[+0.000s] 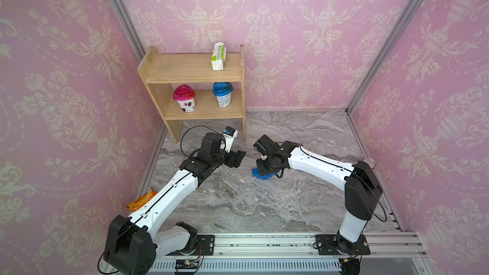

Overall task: Assemble the letter v with lego
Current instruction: Adjust the lego brick at the center of the board.

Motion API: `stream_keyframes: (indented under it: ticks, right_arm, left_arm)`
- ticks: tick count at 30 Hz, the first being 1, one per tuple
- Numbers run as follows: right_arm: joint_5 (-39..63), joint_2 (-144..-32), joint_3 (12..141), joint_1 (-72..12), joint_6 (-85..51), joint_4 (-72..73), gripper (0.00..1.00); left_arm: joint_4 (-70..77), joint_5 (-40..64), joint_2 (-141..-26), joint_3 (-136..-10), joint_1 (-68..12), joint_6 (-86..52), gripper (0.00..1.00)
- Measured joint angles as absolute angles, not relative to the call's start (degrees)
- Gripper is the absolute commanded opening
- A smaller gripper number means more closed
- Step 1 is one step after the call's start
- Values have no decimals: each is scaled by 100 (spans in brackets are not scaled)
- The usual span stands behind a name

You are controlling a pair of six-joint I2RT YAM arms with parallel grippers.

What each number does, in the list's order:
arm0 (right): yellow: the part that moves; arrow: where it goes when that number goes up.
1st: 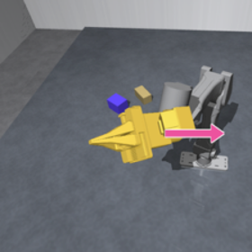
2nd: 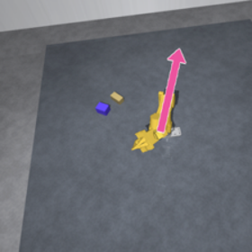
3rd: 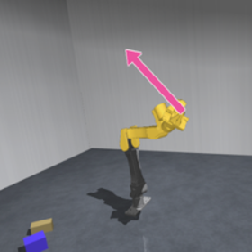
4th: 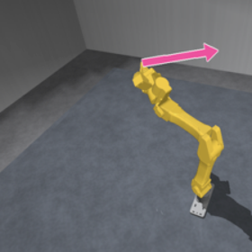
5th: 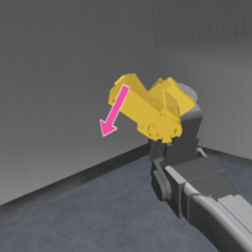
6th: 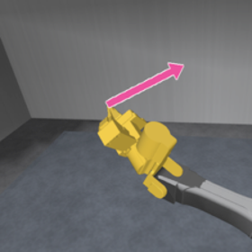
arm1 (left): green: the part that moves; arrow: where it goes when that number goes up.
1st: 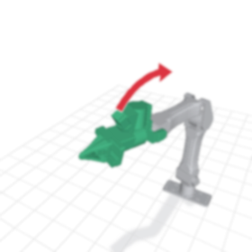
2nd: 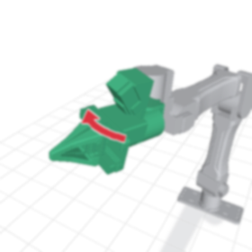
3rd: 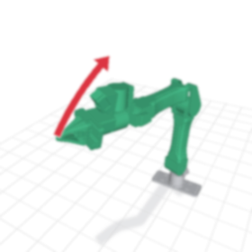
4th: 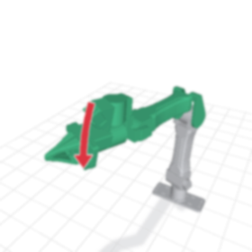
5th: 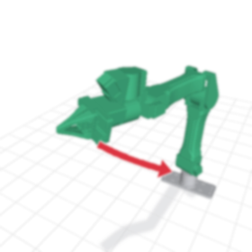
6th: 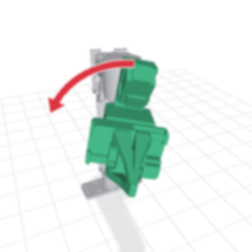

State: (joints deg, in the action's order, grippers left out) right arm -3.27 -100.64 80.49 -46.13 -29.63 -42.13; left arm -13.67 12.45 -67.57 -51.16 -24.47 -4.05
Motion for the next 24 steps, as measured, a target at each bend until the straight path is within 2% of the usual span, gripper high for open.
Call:
stream_keyframes:
  ticks: [6,9,12,13,14,16,17,20,24]
  right_arm:
    - [-602,-9192,7347,-4615,-3068,-4248,48]
    - [-692,-9126,7166,-4635,-3140,-4285,62]
    - [-749,-9126,7133,-4668,-2812,-4410,64]
    - [-762,-9115,7142,-4665,-2545,-4451,65]
    - [-740,-9102,7159,-4635,-2143,-4477,76]
    - [-517,-9063,7210,-4469,-1227,-4508,88]
    - [-327,-9059,7293,-4327,-633,-4565,90]
    - [174,-9231,7787,-3927,1090,-4915,90]
    - [596,-10020,8720,-3739,2838,-5286,85]
  left_arm:
    - [-1282,1151,-6748,-5057,-2438,-506,85]
    - [-1282,1107,-6748,-4991,-2410,-598,86]
    - [-1293,1011,-6720,-4917,-2362,-720,86]
    - [-1293,1013,-6698,-4893,-2322,-764,86]
    - [-1306,1015,-6652,-4866,-2252,-843,85]
    - [-1306,1059,-6534,-4814,-2080,-1011,84]
    - [-1299,1105,-6442,-4764,-1970,-1107,85]
    - [-1297,1214,-6106,-4578,-1712,-1372,84]
    - [-1374,1321,-5721,-4484,-1573,-1605,84]
